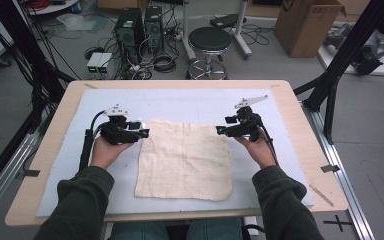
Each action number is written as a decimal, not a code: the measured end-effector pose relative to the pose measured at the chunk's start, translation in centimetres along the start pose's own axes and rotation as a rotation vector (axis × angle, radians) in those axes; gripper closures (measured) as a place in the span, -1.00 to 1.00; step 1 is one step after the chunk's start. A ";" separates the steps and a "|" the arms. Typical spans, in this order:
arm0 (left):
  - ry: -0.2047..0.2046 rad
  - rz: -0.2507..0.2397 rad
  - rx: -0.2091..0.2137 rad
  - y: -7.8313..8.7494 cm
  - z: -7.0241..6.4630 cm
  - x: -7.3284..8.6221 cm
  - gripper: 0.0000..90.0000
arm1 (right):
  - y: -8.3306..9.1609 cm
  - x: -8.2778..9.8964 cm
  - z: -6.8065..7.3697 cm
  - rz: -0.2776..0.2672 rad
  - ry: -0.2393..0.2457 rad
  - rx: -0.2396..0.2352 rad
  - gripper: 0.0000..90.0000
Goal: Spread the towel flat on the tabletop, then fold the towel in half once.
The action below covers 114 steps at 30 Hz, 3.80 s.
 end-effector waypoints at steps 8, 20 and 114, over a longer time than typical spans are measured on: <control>-0.007 0.006 0.016 -0.2 -0.4 -0.1 0.03 | 0.0 0.2 0.5 0.007 0.003 -0.013 -0.21; 0.003 -0.005 0.001 -0.7 1.4 -3.0 0.08 | 0.6 -2.0 -0.9 -0.004 0.010 0.020 -0.16; -0.233 0.035 -0.014 1.5 -4.0 0.9 0.95 | 2.7 2.8 1.9 -0.009 0.078 -0.062 0.89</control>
Point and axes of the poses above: each handheld gripper's, and its own axes: y roughly backward along the jaws, x roughly out of its underside, z roughly to its left, the point moved 10 cm from there along -y, roughly forward along the jaws, and after that the axes turned 8 degrees about -y, right-handed, at the moved point
